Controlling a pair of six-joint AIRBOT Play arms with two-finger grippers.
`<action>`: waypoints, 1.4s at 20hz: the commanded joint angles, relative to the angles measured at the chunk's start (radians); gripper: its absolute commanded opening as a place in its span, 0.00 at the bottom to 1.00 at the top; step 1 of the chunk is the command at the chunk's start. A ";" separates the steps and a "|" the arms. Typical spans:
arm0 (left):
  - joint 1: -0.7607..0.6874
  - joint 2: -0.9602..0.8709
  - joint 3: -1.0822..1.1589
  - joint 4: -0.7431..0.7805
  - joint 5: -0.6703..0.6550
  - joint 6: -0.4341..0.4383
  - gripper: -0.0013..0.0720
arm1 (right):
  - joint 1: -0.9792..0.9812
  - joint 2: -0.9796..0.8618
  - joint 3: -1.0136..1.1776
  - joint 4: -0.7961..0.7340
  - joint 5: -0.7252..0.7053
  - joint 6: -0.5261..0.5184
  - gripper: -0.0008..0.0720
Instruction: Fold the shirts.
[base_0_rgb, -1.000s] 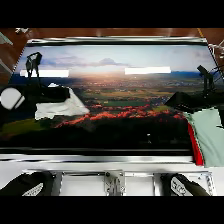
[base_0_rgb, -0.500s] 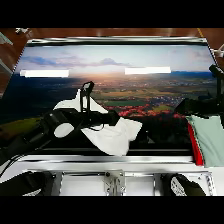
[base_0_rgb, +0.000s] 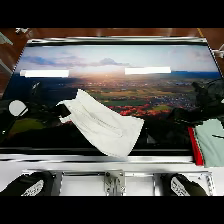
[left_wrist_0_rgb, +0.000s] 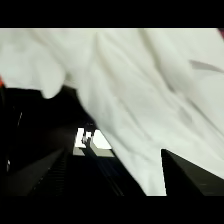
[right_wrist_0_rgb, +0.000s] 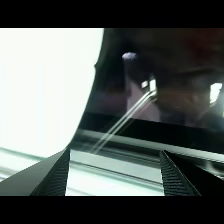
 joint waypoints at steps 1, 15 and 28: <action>0.200 -0.037 -0.136 -0.143 0.026 0.132 1.00 | 0.000 -0.088 -0.077 0.150 -0.016 -0.013 0.94; 0.197 -0.439 -0.032 -0.377 0.340 0.323 0.62 | 0.161 -0.146 -0.084 0.073 -0.009 0.060 0.94; 0.198 -0.249 -0.017 -0.372 0.223 0.447 0.08 | 0.494 -0.146 -0.446 0.243 -0.288 0.134 0.94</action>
